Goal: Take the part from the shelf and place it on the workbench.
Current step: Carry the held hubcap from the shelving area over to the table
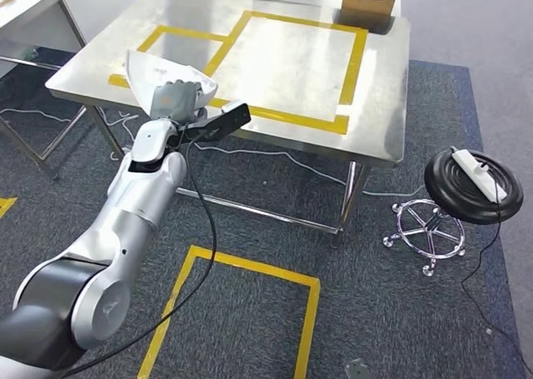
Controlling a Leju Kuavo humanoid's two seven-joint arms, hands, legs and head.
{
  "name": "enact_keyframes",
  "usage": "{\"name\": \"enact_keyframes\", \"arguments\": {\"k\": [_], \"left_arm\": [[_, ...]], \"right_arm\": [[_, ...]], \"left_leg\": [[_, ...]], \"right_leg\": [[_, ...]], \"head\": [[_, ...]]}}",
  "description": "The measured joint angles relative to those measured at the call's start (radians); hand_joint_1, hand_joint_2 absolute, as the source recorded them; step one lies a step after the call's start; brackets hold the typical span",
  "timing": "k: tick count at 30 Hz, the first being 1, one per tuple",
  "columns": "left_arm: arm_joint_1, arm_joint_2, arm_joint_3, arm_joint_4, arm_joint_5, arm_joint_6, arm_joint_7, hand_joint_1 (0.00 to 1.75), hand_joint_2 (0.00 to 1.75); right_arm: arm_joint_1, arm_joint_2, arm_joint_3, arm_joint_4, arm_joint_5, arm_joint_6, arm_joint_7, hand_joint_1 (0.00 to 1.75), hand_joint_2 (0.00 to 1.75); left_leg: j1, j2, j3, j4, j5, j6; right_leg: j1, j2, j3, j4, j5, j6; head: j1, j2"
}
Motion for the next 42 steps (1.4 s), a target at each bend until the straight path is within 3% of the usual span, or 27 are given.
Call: {"name": "enact_keyframes", "arguments": {"k": [4,6,8,9,10,12,14,16,19,21,23,24,25,26,28,30,33,35,36,38,39,40,41,42], "left_arm": [[-0.001,0.002,0.0,0.0,0.0,0.0,-0.002,1.75,1.75],[0.0,0.005,0.0,0.0,0.0,0.001,-0.004,1.75,1.75],[0.005,0.008,-0.001,0.0,0.0,0.0,-0.007,1.75,1.75],[0.009,0.01,-0.001,0.0,0.0,0.0,-0.007,1.75,1.75],[0.011,0.012,-0.001,0.0,0.0,0.0,-0.007,1.75,1.75],[0.011,0.013,-0.001,0.0,0.0,0.0,-0.007,1.75,1.75],[0.007,0.013,-0.001,0.0,0.0,0.0,-0.007,1.75,1.75],[0.006,0.013,-0.001,0.0,0.0,0.0,-0.007,1.75,1.75],[0.005,0.014,0.0,-0.001,0.0,0.0,-0.007,1.75,1.75],[0.005,0.013,0.0,-0.002,0.0,0.0,-0.007,1.75,1.75],[0.005,0.012,0.0,-0.002,0.0,0.0,-0.007,1.75,1.75],[0.006,0.012,0.0,-0.002,0.0,0.0,-0.008,1.75,1.75],[0.006,0.011,0.0,-0.002,0.0,0.0,-0.008,1.75,1.75],[0.006,0.011,0.0,-0.002,0.0,0.0,-0.008,1.75,1.75],[0.004,0.011,0.0,-0.003,0.0,0.0,-0.007,1.75,1.75],[0.001,0.01,0.0,-0.003,0.0,-0.001,-0.007,1.75,1.75],[0.0,0.009,0.0,-0.003,0.0,-0.001,-0.007,1.75,1.75],[-0.001,0.01,0.0,-0.004,0.0,-0.001,-0.007,1.75,1.75],[-0.001,0.01,-0.001,-0.004,0.0,-0.002,-0.007,1.75,1.75],[0.003,0.011,-0.001,-0.005,0.0,-0.002,-0.007,1.75,1.75],[0.008,0.012,-0.001,-0.005,0.0,-0.003,-0.007,1.75,1.75],[0.012,0.013,-0.001,-0.005,0.0,-0.003,-0.007,1.75,1.75],[0.014,0.014,-0.001,-0.005,0.0,-0.003,-0.007,1.75,1.75],[0.015,0.015,-0.001,-0.005,0.0,-0.003,-0.007,1.75,1.75]], "right_arm": [[-0.001,0.001,0.0,0.0,0.0,-0.002,0.0,0.0,0.0],[-0.002,0.001,0.0,0.0,0.0,-0.006,0.0,0.0,0.0],[-0.003,0.002,0.0,0.0,0.0,-0.008,0.0,0.0,0.0],[-0.002,0.002,0.0,0.0,0.0,-0.009,0.0,0.0,0.0],[-0.001,0.002,0.0,0.0,0.0,-0.01,0.0,0.0,0.0],[0.0,0.002,0.0,0.0,0.0,-0.01,0.0,0.0,0.0],[-0.002,0.003,0.0,0.0,0.0,-0.01,0.0,0.0,0.0],[-0.003,0.004,0.0,0.0,0.0,-0.01,0.0,0.0,0.0],[-0.002,0.004,0.0,0.0,0.0,-0.011,0.0,0.0,0.0],[-0.002,0.004,0.0,0.0,0.001,-0.011,0.0,0.0,0.0],[-0.002,0.004,0.0,0.0,0.001,-0.011,0.0,0.0,0.0],[-0.001,0.004,0.0,0.0,0.001,-0.011,0.0,0.0,0.0],[0.0,0.004,0.0,0.0,0.001,-0.011,0.0,0.0,0.0],[0.0,0.004,0.0,0.0,0.001,-0.011,0.0,0.0,0.0],[0.0,0.004,0.0,0.0,0.001,-0.011,0.0,0.0,0.0],[-0.001,0.004,0.0,0.0,0.0,-0.011,0.0,0.0,0.0],[-0.002,0.005,0.0,0.0,0.001,-0.011,0.0,0.0,0.0],[-0.002,0.006,0.0,0.0,0.001,-0.012,0.0,0.0,0.0],[-0.002,0.006,0.0,0.0,0.001,-0.012,0.0,0.0,0.0],[-0.004,0.006,0.0,0.0,0.002,-0.012,0.0,0.0,0.0],[-0.004,0.006,0.0,0.0,0.002,-0.012,0.0,0.0,0.0],[-0.004,0.006,0.0,0.0,0.002,-0.012,0.0,0.0,0.0],[-0.003,0.006,0.0,0.0,0.003,-0.012,0.0,0.0,0.0],[-0.002,0.006,0.001,0.0,0.003,-0.012,0.0,0.0,0.0]], "left_leg": [[0.003,0.002,-0.01,0.018,-0.019,-0.019],[0.001,0.003,-0.066,0.121,-0.065,-0.023],[0.0,0.003,-0.149,0.254,-0.106,-0.024],[0.0,0.003,-0.176,0.284,-0.101,-0.024],[0.0,0.003,-0.185,0.278,-0.076,-0.023],[0.0,0.004,-0.145,0.165,0.012,-0.021],[-0.002,0.006,-0.089,0.045,0.064,-0.017],[-0.005,0.005,-0.068,0.006,0.06,-0.008],[-0.002,0.003,-0.061,0.001,0.052,0.011],[0.001,0.003,-0.052,0.0,0.046,0.021],[0.0,0.003,-0.043,0.0,0.037,0.025],[0.0,0.003,-0.038,0.0,0.033,0.025],[0.001,0.002,-0.032,0.0,0.028,0.023],[0.001,0.002,-0.024,0.0,0.022,0.021],[0.001,0.002,-0.006,0.0,0.009,0.013],[0.0,0.001,0.001,0.001,-0.001,0.003],[0.002,0.001,0.002,-0.005,-0.007,-0.013],[0.003,0.003,-0.014,0.03,-0.03,-0.021],[0.002,0.003,-0.04,0.079,-0.053,-0.022],[0.0,0.003,-0.123,0.218,-0.101,-0.024],[0.0,0.003,-0.159,0.269,-0.108,-0.024],[0.0,0.003,-0.181,0.288,-0.096,-0.024],[0.0,0.004,-0.181,0.266,-0.064,-0.022],[0.0,0.004,-0.163,0.21,-0.018,-0.021]], "right_leg": [[0.001,0.002,0.008,-0.009,-0.008,-0.028],[0.0,0.002,0.014,-0.012,-0.013,-0.04],[0.001,0.002,0.019,-0.012,-0.02,-0.047],[0.001,0.003,0.023,-0.012,-0.023,-0.048],[0.001,0.005,0.027,-0.011,-0.028,-0.047],[0.001,0.007,0.041,-0.01,-0.039,-0.041],[0.005,0.009,0.051,-0.004,-0.053,-0.032],[0.009,0.01,0.053,-0.002,-0.062,-0.024],[0.006,0.006,0.048,0.014,-0.078,-0.01],[0.004,0.001,0.002,0.108,-0.12,0.002],[0.001,0.0,-0.077,0.248,-0.167,0.009],[0.0,0.0,-0.106,0.287,-0.171,0.01],[-0.001,0.0,-0.116,0.289,-0.154,0.011],[-0.002,-0.001,-0.105,0.249,-0.119,0.01],[-0.003,-0.001,-0.043,0.107,-0.037,0.008],[-0.001,-0.001,0.003,0.012,-0.007,0.002],[0.003,0.001,0.009,-0.004,-0.016,-0.016],[0.001,0.002,0.017,-0.01,-0.018,-0.03],[-0.001,0.001,0.022,-0.013,-0.02,-0.036],[0.0,0.001,0.028,-0.013,-0.027,-0.044],[0.0,0.002,0.031,-0.013,-0.031,-0.046],[0.0,0.003,0.036,-0.013,-0.035,-0.046],[0.0,0.005,0.042,-0.012,-0.04,-0.044],[0.0,0.006,0.051,-0.012,-0.047,-0.042]], "head": [[-0.004,0.0],[-0.005,0.0],[-0.006,0.0],[-0.006,0.0],[-0.006,0.0],[-0.006,0.0],[-0.005,0.0],[-0.004,0.0],[-0.003,0.0],[0.0,0.0],[0.001,0.0],[0.001,0.0],[0.001,0.0],[0.001,0.0],[0.001,0.0],[0.001,0.0],[-0.001,0.0],[-0.002,0.0],[-0.003,0.0],[-0.004,0.0],[-0.005,0.0],[-0.005,0.0],[-0.006,0.0],[-0.007,0.0]]}}
